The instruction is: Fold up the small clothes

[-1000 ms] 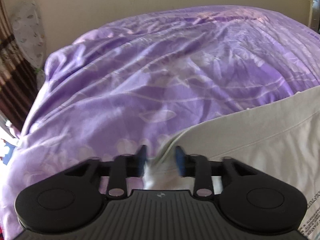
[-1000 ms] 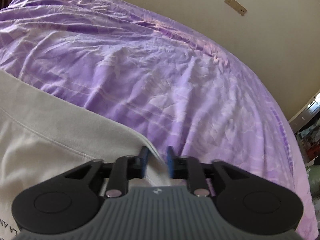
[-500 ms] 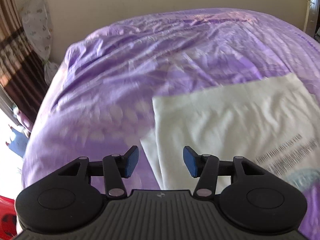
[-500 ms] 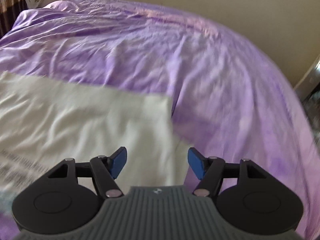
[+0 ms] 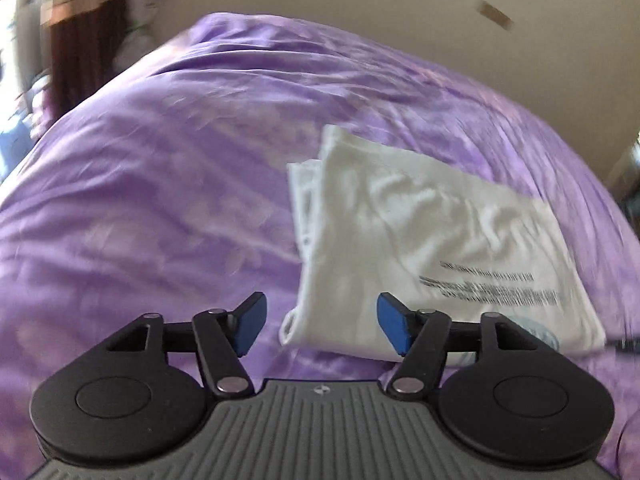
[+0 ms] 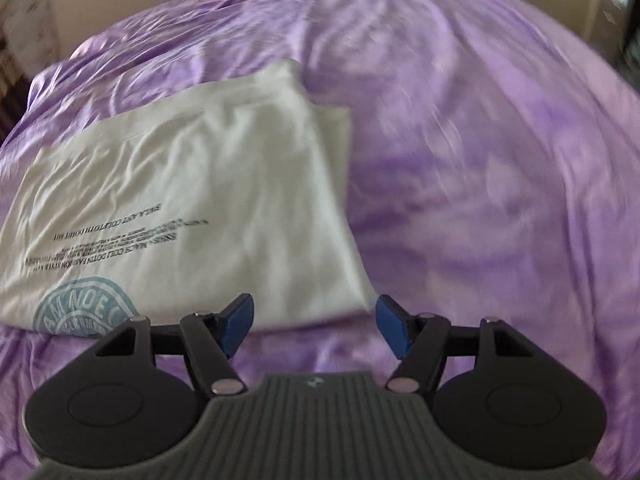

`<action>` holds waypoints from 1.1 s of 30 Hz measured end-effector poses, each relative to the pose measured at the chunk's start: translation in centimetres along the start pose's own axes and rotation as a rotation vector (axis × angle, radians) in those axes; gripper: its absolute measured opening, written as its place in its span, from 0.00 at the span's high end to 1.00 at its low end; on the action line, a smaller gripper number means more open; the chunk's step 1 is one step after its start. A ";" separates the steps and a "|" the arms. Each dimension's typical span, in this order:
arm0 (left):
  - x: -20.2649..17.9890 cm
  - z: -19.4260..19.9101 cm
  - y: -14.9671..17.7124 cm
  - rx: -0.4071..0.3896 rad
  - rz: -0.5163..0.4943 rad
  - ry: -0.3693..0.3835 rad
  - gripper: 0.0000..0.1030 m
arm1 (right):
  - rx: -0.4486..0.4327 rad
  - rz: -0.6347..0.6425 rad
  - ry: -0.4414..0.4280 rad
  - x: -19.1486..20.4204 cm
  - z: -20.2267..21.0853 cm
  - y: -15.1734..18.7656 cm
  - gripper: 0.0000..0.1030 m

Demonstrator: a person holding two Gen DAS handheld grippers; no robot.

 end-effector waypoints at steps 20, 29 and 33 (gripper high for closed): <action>2.4 -6.7 3.8 -0.009 0.443 0.056 0.44 | -0.177 -0.464 -0.292 -4.3 -5.7 1.1 0.63; 1.3 -5.7 2.7 0.002 0.298 0.002 0.90 | -0.175 -0.366 -0.224 -2.8 -5.7 0.2 0.98; 0.2 -4.4 1.6 0.009 0.228 -0.048 0.91 | -0.181 -0.322 -0.182 -2.2 -4.1 -1.2 1.00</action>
Point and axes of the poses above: each gripper's, at about its wrist camera, not at the fingertips, and z roughly against the way its jaws point, x to its left, y to its underside, the point moved 10 cm from there along -z, roughly the way its jaws point, and after that the axes turned 6 degrees about -y, right-handed, at the moved point
